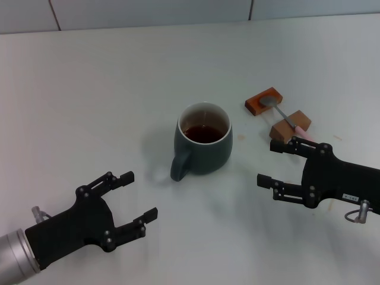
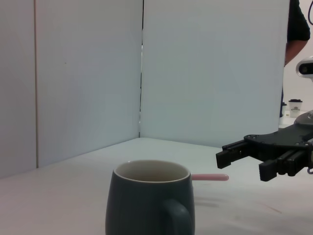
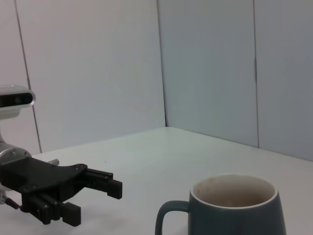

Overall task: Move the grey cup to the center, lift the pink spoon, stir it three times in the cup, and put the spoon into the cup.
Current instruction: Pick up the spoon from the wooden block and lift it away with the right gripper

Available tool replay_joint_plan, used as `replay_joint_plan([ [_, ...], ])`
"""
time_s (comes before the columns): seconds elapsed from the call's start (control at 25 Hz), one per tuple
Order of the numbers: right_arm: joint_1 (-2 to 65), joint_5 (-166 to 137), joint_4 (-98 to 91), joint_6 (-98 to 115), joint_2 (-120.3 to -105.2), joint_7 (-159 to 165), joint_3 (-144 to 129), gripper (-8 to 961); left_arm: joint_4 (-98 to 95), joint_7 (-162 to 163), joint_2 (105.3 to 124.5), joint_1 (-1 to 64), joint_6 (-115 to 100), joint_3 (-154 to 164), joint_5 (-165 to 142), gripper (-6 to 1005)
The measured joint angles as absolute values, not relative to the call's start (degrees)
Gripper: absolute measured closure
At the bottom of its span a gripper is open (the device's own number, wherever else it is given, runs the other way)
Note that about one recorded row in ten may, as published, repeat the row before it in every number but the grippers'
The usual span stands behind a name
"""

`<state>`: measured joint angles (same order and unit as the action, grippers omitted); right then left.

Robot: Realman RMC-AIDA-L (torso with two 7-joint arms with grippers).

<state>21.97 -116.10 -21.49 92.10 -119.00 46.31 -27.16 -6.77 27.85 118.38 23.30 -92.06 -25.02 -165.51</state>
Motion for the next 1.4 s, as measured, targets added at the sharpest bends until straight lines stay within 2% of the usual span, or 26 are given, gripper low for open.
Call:
replay_joint_plan([
  [0.4,19.4,-110.1,-20.4,102.9,-118.87,53.3,-23.0,200,-6.8,27.6,118.28,23.3,-91.8,-25.0,-165.4,186],
  [0.56,16.4,-102.3,-16.1,107.7,-118.74,76.0,-15.1,200,-7.0,27.6,118.11,23.0,-91.7,-25.3,-165.2,186],
  [0.88,13.2,-101.7,-10.7,100.6,-118.84,110.1,-12.4,201,-7.2,27.5,117.95,22.9,-92.2,-25.4,-165.1,186],
  [1.4,8.3,-102.3,-8.9,92.9,-119.00,117.5,-12.7,202,-7.3,27.9,117.95,22.8,-92.6,-25.5,-165.1,186],
])
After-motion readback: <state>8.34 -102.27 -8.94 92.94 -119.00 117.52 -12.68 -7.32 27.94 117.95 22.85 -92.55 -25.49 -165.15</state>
